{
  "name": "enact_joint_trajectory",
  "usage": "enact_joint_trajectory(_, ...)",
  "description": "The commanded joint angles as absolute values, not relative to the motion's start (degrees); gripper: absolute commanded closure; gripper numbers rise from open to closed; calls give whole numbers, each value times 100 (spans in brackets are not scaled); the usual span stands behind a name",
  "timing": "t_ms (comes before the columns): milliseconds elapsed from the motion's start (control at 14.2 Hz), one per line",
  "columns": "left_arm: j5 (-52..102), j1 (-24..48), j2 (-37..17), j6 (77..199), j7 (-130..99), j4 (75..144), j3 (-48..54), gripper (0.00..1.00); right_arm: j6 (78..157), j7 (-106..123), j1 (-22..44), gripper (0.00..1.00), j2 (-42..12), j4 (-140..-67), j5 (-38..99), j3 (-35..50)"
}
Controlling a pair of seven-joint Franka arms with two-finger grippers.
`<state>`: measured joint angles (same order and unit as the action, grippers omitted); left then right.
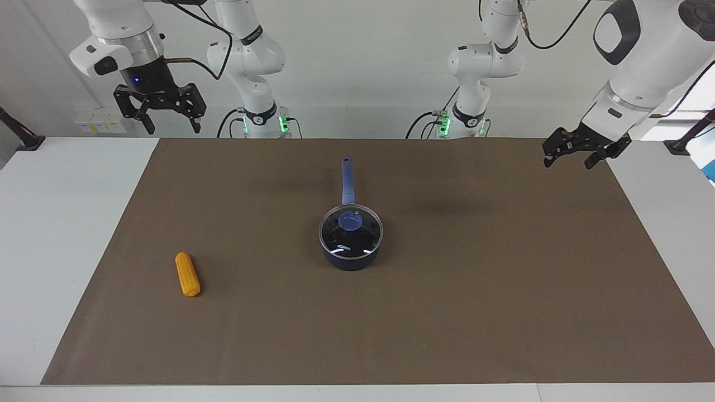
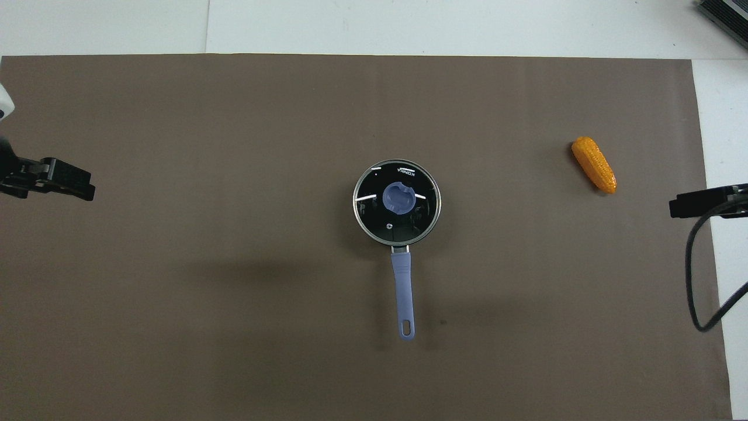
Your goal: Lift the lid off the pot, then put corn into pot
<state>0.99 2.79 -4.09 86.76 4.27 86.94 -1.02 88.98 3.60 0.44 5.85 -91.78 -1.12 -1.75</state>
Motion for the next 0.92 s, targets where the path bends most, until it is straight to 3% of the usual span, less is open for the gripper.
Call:
enact_joint_trajectory(0, 9, 334, -352, 8710, 422, 8779, -132, 0, 8939, 264, 9, 0, 659, -9272, -79, -141)
enact_joint_trajectory(848, 26, 554, -352, 9008, 554, 9052, -105, 0, 8886, 272, 9, 0, 650, -9264, -79, -141)
